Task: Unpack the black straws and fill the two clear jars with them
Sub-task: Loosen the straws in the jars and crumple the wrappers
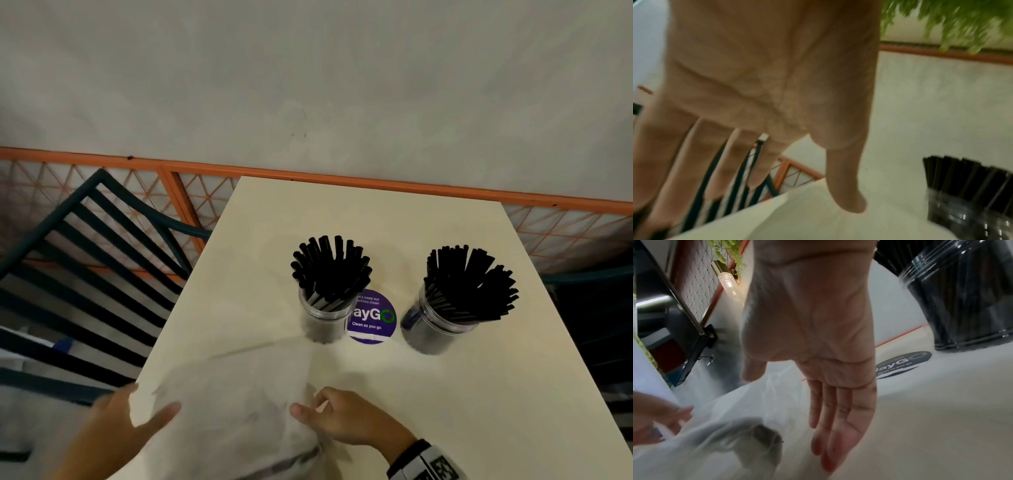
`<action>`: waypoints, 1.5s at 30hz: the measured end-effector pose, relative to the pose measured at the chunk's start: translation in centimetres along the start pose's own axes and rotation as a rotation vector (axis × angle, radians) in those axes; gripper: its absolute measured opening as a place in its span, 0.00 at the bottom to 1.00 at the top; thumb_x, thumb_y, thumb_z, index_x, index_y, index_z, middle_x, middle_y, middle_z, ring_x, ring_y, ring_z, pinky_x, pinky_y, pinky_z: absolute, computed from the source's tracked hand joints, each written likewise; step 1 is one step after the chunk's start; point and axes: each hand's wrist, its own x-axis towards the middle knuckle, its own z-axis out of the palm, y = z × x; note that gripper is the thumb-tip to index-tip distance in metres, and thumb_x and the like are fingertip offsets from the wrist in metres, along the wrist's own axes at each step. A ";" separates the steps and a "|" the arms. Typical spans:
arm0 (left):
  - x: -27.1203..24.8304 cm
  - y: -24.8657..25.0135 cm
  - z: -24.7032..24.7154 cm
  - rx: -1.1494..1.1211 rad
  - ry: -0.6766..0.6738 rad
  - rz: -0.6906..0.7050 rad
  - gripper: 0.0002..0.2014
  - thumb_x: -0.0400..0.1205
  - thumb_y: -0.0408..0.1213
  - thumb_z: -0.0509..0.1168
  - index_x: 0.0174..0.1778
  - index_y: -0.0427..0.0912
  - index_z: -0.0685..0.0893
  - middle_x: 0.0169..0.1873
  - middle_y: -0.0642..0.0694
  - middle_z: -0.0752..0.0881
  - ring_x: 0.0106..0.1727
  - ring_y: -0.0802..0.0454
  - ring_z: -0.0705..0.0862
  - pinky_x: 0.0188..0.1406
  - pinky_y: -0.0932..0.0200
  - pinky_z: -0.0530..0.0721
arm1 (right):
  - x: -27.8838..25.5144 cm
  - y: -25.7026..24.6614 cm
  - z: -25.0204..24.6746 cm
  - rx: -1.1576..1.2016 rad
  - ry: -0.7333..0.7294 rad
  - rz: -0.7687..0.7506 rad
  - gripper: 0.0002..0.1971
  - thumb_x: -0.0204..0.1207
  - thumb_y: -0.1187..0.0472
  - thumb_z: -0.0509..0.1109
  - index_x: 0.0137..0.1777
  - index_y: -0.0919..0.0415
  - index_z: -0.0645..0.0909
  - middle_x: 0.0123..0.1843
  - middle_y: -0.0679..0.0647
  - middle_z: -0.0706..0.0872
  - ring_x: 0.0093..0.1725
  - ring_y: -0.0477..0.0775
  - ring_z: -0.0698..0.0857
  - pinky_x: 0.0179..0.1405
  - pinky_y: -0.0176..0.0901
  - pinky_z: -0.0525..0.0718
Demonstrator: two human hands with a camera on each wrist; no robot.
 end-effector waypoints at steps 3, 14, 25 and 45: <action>-0.9 -2.1 2.2 -0.155 -0.311 -0.050 0.63 0.38 0.78 0.64 0.67 0.45 0.70 0.64 0.43 0.79 0.60 0.44 0.80 0.51 0.52 0.82 | -0.2 -0.3 1.3 -0.053 -0.049 -0.031 0.41 0.64 0.30 0.68 0.70 0.58 0.68 0.65 0.54 0.78 0.60 0.52 0.78 0.62 0.45 0.77; -3.6 -1.3 6.0 -0.543 -0.103 0.287 0.26 0.65 0.38 0.76 0.56 0.46 0.73 0.49 0.44 0.84 0.51 0.42 0.84 0.47 0.49 0.84 | -2.5 2.3 2.4 0.183 0.199 -0.083 0.13 0.69 0.55 0.73 0.50 0.59 0.77 0.50 0.60 0.85 0.45 0.58 0.86 0.41 0.47 0.87; -7.8 -1.1 8.5 -0.485 0.054 0.593 0.21 0.80 0.24 0.59 0.61 0.55 0.71 0.62 0.50 0.76 0.63 0.54 0.75 0.64 0.60 0.75 | -6.4 5.6 1.6 0.006 0.397 -0.328 0.23 0.77 0.68 0.67 0.70 0.49 0.69 0.63 0.48 0.76 0.56 0.37 0.79 0.46 0.25 0.81; -14.8 -2.4 9.8 -0.206 0.161 0.795 0.24 0.66 0.33 0.65 0.37 0.76 0.78 0.48 0.72 0.80 0.47 0.71 0.80 0.43 0.79 0.74 | -15.4 3.4 1.3 0.736 -0.249 -0.376 0.22 0.73 0.42 0.63 0.54 0.57 0.87 0.65 0.59 0.83 0.60 0.53 0.82 0.43 0.39 0.82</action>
